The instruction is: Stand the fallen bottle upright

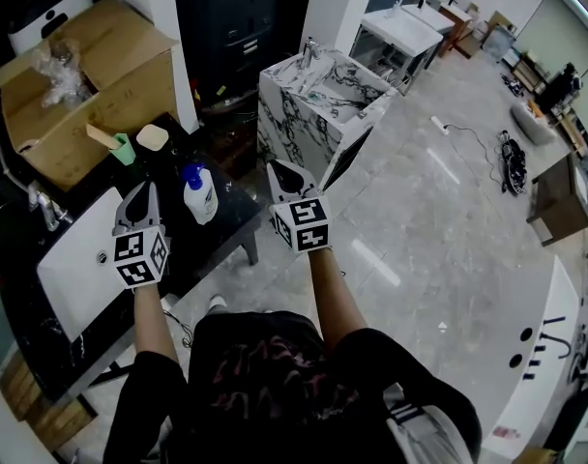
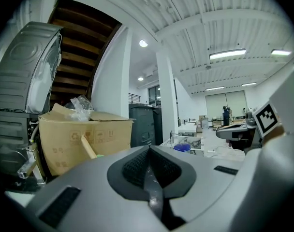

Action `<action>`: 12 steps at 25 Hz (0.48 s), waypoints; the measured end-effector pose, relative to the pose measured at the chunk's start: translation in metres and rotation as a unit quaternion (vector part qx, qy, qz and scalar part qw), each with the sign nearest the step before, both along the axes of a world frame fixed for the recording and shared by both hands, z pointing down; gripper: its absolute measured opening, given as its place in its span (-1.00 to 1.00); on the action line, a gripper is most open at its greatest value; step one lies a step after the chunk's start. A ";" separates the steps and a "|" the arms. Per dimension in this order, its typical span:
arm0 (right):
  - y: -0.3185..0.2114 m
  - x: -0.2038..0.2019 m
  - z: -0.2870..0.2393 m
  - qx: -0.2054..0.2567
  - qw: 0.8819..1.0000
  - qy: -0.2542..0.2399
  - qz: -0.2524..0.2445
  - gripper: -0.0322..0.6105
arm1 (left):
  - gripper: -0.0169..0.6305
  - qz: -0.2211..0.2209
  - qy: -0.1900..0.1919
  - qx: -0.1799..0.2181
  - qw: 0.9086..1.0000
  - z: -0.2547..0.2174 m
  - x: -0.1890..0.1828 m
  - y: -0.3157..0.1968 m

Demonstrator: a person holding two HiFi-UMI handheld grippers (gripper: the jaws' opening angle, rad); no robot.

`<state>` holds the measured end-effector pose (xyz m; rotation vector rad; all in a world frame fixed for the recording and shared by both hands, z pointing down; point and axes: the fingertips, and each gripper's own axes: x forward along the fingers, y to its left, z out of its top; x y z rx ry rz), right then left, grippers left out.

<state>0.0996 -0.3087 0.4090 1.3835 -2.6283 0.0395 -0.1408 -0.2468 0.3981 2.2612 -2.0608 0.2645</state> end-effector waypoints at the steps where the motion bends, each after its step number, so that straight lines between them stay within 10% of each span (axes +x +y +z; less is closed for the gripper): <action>1: 0.001 0.001 0.000 0.000 1.000 0.003 0.001 -0.86 | -0.90 0.002 -0.001 -0.002 1.000 0.003 0.001 0.001; 12: 0.009 0.003 0.005 0.000 1.000 0.012 0.009 -0.86 | -0.90 0.001 -0.002 -0.007 1.000 0.013 -0.009 0.013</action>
